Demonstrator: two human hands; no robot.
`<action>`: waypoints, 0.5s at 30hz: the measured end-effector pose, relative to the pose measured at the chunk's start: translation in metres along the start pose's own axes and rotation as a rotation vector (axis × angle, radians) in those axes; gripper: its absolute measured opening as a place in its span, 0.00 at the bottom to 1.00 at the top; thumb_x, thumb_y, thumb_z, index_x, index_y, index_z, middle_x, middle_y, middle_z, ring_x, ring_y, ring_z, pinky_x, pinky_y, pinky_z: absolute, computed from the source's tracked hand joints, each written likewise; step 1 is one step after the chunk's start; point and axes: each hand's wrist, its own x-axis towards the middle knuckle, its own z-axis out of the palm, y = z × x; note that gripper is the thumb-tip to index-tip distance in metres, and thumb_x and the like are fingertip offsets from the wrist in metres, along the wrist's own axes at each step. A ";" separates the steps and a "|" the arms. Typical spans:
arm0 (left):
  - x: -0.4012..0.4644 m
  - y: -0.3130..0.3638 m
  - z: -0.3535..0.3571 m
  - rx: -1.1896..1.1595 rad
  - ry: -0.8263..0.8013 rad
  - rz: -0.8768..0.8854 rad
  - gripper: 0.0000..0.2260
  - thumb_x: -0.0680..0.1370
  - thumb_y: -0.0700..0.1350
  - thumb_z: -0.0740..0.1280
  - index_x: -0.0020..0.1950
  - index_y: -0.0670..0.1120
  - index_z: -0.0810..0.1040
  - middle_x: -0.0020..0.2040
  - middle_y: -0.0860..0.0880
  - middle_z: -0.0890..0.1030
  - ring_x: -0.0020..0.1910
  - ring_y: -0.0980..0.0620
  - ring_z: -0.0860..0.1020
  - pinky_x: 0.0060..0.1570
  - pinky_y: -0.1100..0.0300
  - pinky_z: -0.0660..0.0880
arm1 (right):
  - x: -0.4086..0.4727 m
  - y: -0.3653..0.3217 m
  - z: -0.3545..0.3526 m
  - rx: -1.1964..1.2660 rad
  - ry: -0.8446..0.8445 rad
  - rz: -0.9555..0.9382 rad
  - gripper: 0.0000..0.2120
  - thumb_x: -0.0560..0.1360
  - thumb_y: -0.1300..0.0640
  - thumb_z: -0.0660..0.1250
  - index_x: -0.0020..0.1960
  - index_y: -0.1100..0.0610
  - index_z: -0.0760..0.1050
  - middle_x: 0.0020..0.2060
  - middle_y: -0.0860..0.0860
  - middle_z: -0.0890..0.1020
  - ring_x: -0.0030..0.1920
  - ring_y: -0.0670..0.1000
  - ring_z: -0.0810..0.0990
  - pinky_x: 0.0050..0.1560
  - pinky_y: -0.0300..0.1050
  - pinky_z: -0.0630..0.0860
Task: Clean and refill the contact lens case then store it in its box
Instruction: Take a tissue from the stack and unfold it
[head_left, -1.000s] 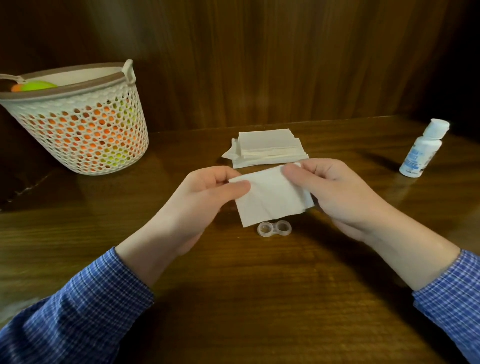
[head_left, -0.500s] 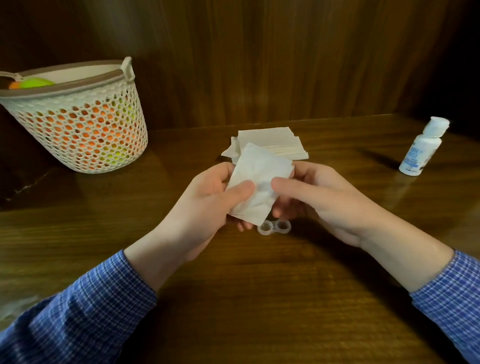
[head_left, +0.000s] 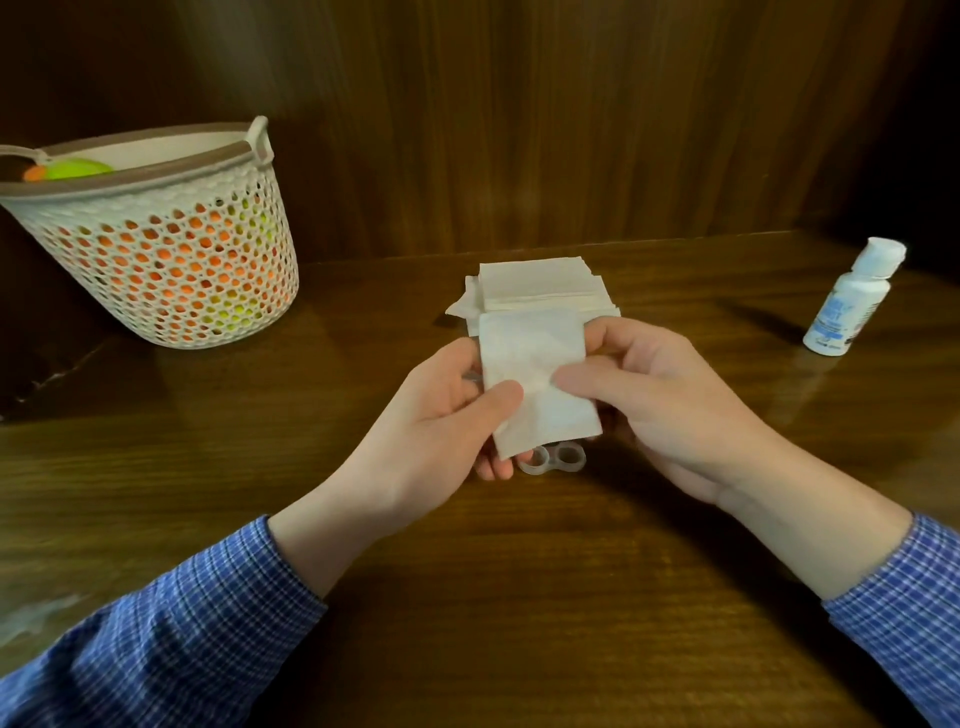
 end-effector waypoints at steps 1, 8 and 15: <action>0.001 -0.002 -0.001 -0.017 0.018 -0.006 0.07 0.85 0.43 0.63 0.62 0.52 0.74 0.41 0.48 0.87 0.33 0.50 0.82 0.33 0.61 0.80 | 0.000 0.000 -0.002 0.009 -0.003 -0.005 0.07 0.78 0.65 0.68 0.56 0.61 0.82 0.53 0.57 0.87 0.57 0.63 0.83 0.56 0.69 0.79; 0.002 0.003 -0.006 -0.583 -0.169 0.024 0.14 0.81 0.36 0.61 0.45 0.44 0.86 0.37 0.43 0.81 0.32 0.52 0.78 0.31 0.60 0.76 | 0.000 -0.004 -0.009 0.039 -0.144 -0.134 0.19 0.81 0.68 0.62 0.44 0.51 0.87 0.49 0.61 0.83 0.52 0.67 0.79 0.48 0.55 0.75; 0.003 0.005 -0.010 -0.479 -0.162 -0.046 0.06 0.78 0.42 0.71 0.43 0.41 0.84 0.42 0.43 0.81 0.37 0.48 0.82 0.34 0.61 0.80 | -0.004 -0.008 -0.024 -0.389 -0.173 -0.379 0.20 0.81 0.70 0.63 0.47 0.48 0.84 0.46 0.46 0.84 0.49 0.57 0.80 0.42 0.59 0.76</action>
